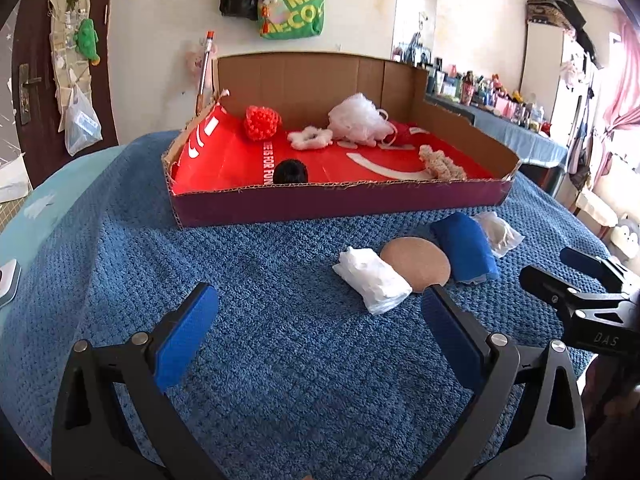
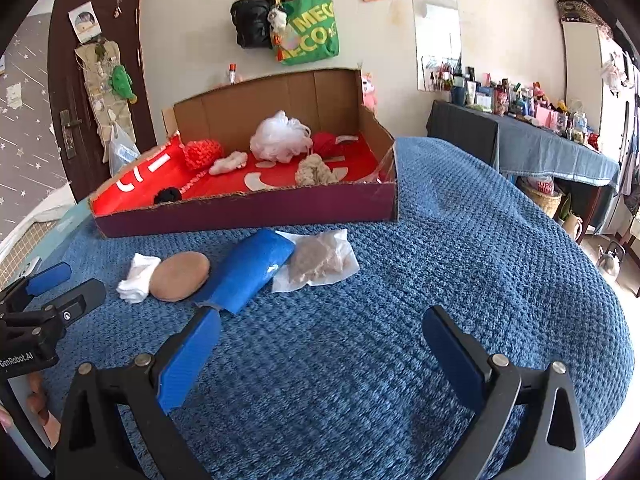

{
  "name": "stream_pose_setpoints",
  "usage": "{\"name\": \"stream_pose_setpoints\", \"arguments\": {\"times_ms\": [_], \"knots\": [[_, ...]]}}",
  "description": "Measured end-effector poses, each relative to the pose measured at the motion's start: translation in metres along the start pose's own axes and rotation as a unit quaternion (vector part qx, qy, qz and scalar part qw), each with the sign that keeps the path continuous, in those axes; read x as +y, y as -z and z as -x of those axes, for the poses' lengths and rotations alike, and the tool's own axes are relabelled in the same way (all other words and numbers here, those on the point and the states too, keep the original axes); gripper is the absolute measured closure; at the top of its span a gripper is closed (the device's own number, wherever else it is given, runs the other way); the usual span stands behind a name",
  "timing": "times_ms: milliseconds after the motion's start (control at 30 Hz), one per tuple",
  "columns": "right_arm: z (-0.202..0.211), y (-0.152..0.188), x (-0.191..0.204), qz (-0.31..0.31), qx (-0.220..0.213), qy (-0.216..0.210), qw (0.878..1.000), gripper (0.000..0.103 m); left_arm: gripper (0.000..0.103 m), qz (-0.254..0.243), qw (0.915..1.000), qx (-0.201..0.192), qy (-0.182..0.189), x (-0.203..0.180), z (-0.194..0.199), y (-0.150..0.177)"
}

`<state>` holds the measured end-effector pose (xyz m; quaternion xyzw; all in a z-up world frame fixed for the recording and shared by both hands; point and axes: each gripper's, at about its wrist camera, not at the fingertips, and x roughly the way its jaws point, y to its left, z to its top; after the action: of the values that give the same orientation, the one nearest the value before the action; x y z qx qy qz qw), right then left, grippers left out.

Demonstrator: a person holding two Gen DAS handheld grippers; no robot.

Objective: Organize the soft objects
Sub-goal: 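Move both tools back over the folded white cloth and clear tea packet, then grasp the folded white cloth with the left tool while the right tool grasps the clear tea packet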

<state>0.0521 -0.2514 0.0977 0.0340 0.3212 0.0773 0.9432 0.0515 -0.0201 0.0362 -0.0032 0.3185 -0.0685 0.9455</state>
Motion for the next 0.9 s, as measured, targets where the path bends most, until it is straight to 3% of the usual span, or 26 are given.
{"name": "stream_pose_setpoints", "arguments": {"times_ms": [467, 733, 900], "knots": [[-0.041, -0.038, -0.025, 0.009, 0.109, -0.001, 0.994, 0.000, 0.000, -0.035, 0.9933, 0.108, 0.020, -0.010, -0.049, -0.020], [-0.057, -0.049, -0.026, 0.019, 0.134, -0.017, 0.991, 0.000, 0.000, -0.047, 0.9919, 0.118, -0.008, 0.019, -0.046, -0.021], [-0.064, -0.050, -0.019, 0.046, 0.146, -0.021, 0.988, 0.000, 0.000, -0.055, 0.9921, 0.112, 0.016, 0.016, -0.045, -0.027]]}}
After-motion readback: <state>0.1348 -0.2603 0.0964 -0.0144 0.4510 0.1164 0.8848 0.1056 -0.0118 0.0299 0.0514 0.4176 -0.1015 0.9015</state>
